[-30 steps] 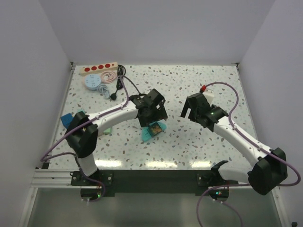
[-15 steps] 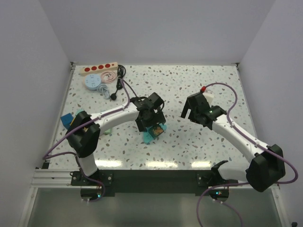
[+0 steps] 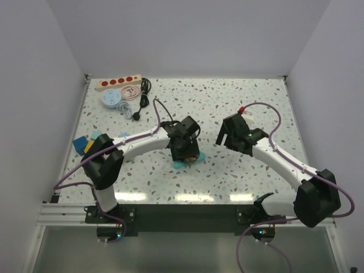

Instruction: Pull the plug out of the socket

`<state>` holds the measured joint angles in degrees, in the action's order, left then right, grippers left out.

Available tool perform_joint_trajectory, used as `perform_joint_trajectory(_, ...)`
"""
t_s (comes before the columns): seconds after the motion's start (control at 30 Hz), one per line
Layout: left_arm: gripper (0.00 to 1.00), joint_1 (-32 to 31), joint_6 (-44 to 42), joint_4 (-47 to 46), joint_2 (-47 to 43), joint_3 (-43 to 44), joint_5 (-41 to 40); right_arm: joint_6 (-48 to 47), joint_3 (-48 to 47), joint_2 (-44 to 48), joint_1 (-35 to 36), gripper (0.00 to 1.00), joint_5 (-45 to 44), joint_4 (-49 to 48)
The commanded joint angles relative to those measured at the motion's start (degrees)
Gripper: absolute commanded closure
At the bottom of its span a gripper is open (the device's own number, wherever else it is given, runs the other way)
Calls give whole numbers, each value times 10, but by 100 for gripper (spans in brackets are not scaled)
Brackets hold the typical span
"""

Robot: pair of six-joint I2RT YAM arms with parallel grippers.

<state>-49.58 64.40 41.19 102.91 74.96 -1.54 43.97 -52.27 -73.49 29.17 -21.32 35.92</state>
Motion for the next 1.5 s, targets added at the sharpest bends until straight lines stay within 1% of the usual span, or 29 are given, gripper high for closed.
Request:
perform_joint_trajectory(0.0,67,-2,-55,-63,-10,17,10,9,11,12,-5,11,3,-22)
perform_joint_trajectory(0.07,86,0,-83,-76,-13,17,13,8,16,19,-6,13,6,-26)
perform_joint_trajectory(0.1,100,2,-115,-77,-12,21,25,6,18,21,-7,15,10,-29)
perform_joint_trajectory(0.13,100,3,-144,-97,-10,23,36,4,19,21,-7,16,12,-30)
perform_joint_trajectory(0.17,100,10,-178,-102,-7,27,83,2,19,22,-8,16,17,-32)
perform_joint_trajectory(0.2,100,14,-227,-96,4,46,95,-11,21,19,-10,17,39,-44)
perform_joint_trajectory(0.23,100,19,-254,-93,8,52,102,-21,21,17,-11,17,54,-49)
perform_joint_trajectory(0.27,100,19,-289,-95,11,55,129,-28,19,12,-11,17,68,-54)
perform_joint_trajectory(0.3,100,19,-342,-89,14,62,124,-49,18,4,-14,15,110,-71)
perform_joint_trajectory(0.4,100,20,-440,-98,-2,42,130,-88,13,-9,-18,9,178,-109)
perform_joint_trajectory(0.43,100,20,-458,-107,-7,36,129,-91,13,-15,-18,6,207,-117)
perform_joint_trajectory(0.47,100,20,-486,-114,-22,27,137,-95,12,-17,-19,5,212,-125)
perform_joint_trajectory(0.5,100,21,-493,-120,-31,13,137,-97,9,-22,-19,5,212,-132)
perform_joint_trajectory(0.63,100,36,-500,-179,-74,-24,166,-91,19,-50,-21,3,239,-161)
perform_joint_trajectory(0.77,100,53,-468,-252,-123,-55,258,-71,52,-64,-23,3,306,-241)
perform_joint_trajectory(0.87,100,63,-434,-305,-147,-75,296,-52,74,-76,-23,2,328,-298)
perform_joint_trajectory(0.9,100,66,-424,-334,-152,-87,304,-46,88,-76,-23,2,345,-332)
perform_joint_trajectory(0.97,100,71,-408,-349,-162,-94,312,-26,103,-75,-23,2,361,-367)
perform_joint_trajectory(1.0,100,72,-403,-354,-163,-99,312,-20,116,-75,-23,2,370,-402)
perform_joint_trajectory(1.1,100,77,-373,-385,-173,-125,291,12,136,-75,-23,7,378,-436)
perform_joint_trajectory(1.17,100,82,-354,-424,-177,-140,282,23,140,-75,-23,8,378,-436)
perform_joint_trajectory(1.23,100,83,-348,-434,-177,-151,277,26,138,-65,-23,8,368,-418)
perform_joint_trajectory(1.27,100,83,-345,-430,-177,-152,263,29,135,-57,-23,6,357,-403)
perform_joint_trajectory(1.3,100,83,-346,-423,-176,-152,248,35,128,-50,-23,4,340,-368)
perform_joint_trajectory(1.33,100,83,-349,-413,-176,-151,236,39,121,-35,-23,2,315,-341)
perform_joint_trajectory(1.37,100,83,-355,-379,-178,-149,206,53,106,-23,-23,1,264,-285)
perform_joint_trajectory(1.4,100,83,-357,-378,-180,-149,188,63,99,-23,-23,1,232,-257)
perform_joint_trajectory(1.43,100,83,-364,-362,-181,-148,172,74,90,-12,-24,1,214,-228)
perform_joint_trajectory(1.47,100,83,-369,-352,-186,-146,143,96,82,-8,-24,1,163,-201)
